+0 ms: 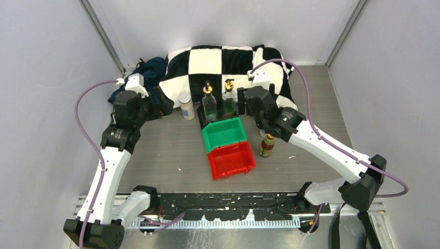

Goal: Organize the condiment bottles
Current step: Pick up the bottle from the center of the board.

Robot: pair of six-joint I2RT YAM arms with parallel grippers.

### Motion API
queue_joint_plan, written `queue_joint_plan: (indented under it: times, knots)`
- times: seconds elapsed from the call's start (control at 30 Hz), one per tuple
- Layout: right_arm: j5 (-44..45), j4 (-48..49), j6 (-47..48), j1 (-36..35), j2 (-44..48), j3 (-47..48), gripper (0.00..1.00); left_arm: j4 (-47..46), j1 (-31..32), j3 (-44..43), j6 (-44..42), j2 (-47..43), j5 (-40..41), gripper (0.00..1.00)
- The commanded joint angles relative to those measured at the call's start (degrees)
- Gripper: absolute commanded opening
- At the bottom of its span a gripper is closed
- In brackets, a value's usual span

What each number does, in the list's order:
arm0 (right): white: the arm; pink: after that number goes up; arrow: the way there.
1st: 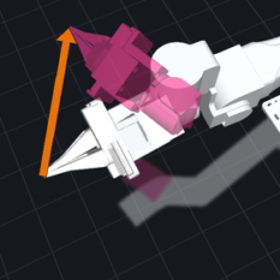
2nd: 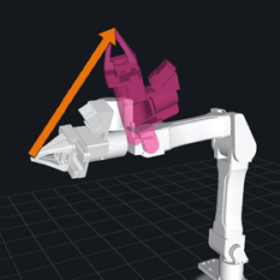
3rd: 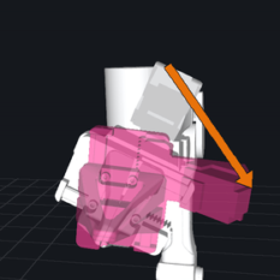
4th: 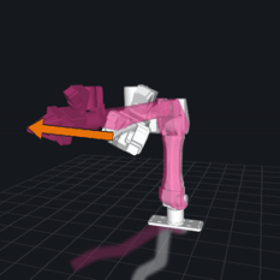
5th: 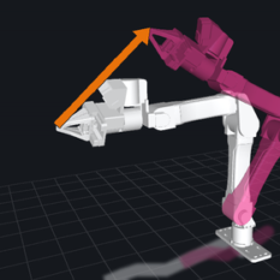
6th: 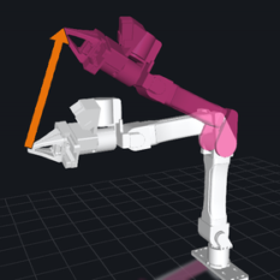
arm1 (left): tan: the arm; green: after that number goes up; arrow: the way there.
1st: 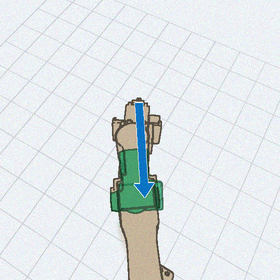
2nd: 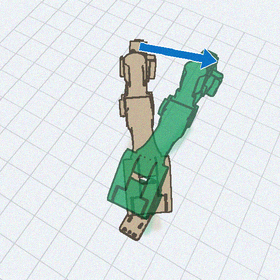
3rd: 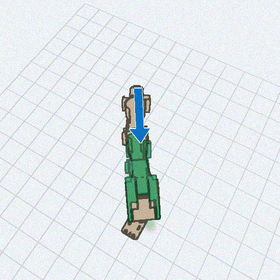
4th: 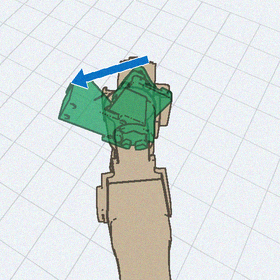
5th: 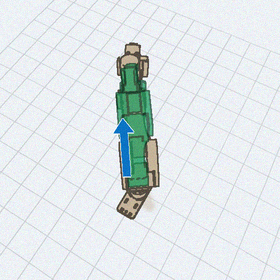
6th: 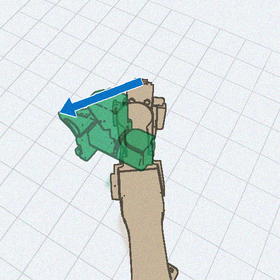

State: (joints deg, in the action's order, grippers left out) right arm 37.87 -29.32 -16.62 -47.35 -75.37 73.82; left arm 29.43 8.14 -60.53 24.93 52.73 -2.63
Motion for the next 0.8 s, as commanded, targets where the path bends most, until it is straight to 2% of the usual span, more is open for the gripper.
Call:
queue_joint_plan:
  times: [0.0, 0.17, 0.33, 0.6, 0.77]
  knots:
    - [3.33, -2.35, 0.67, 0.95, -0.25, 4.5, 0.8, -3.16, 0.62, -3.89, -1.98, 1.7, 0.31, 0.95]
    - [2.98, -4.15, 0.6, 4.04, -2.09, 7.86, 0.88, -4.03, 0.72, -6.29, -3.19, 5.74, 0.87, 0.96]
    - [-0.99, -5.91, -0.97, 10.42, -5.03, 10.71, 0.89, -5.8, 0.91, -6.61, -3.17, 8.58, 1.03, 0.96]
    - [-5.6, -3.95, -2.21, 16.32, -9.93, 12.03, 0.85, -9.54, 1.81, -3.59, -2.43, 10.11, 1.85, 0.95]
    - [-7.51, -2.62, -2.8, 17.9, -13.66, 13.64, 0.76, -11.3, 2.94, -1.44, -2.26, 8.82, 4.27, 0.95]
